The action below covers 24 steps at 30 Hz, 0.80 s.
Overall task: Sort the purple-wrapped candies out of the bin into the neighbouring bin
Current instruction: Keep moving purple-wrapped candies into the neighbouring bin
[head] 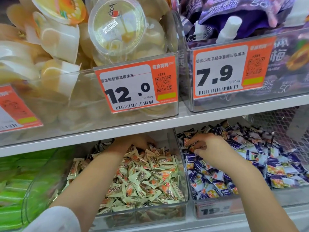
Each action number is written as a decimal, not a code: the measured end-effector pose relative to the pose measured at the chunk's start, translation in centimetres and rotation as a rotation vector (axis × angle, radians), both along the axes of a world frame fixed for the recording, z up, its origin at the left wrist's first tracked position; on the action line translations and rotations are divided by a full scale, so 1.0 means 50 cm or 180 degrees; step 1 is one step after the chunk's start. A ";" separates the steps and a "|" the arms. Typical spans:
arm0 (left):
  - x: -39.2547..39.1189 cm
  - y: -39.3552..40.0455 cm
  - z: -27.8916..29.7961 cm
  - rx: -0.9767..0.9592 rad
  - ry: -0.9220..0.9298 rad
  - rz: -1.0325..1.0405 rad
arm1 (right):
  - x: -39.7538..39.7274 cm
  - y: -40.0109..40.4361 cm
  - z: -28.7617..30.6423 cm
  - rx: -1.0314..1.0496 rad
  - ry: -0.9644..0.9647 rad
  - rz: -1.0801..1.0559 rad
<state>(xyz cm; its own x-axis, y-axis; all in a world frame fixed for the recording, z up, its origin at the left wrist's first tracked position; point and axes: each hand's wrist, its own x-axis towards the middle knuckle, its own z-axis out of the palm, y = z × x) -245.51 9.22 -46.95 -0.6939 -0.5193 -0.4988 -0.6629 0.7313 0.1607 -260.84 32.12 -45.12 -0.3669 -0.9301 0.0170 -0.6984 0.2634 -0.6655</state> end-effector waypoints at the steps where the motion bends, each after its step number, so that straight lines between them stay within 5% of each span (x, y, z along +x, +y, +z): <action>1: 0.004 0.003 0.002 -0.0007 0.0122 0.0022 | -0.001 0.000 0.000 0.0000 -0.0009 -0.0001; 7: 0.058 0.038 0.039 0.0432 0.1129 0.0349 | -0.003 0.006 0.003 -0.0053 -0.0001 0.0018; 15: 0.120 0.149 0.088 0.0147 0.1780 0.0287 | 0.023 0.015 0.028 -0.0445 -0.0180 0.0070; 24: 0.144 0.272 0.132 0.1359 0.2407 0.0896 | 0.113 0.060 0.073 -0.1457 -0.0554 0.0487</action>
<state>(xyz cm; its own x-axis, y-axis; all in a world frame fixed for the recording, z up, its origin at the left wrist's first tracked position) -238.33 22.81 -40.34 -0.7896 -0.5947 -0.1514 -0.4158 0.3371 0.8447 -255.21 35.13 -41.45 -0.2608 -0.8849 0.3860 -0.5746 -0.1790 -0.7986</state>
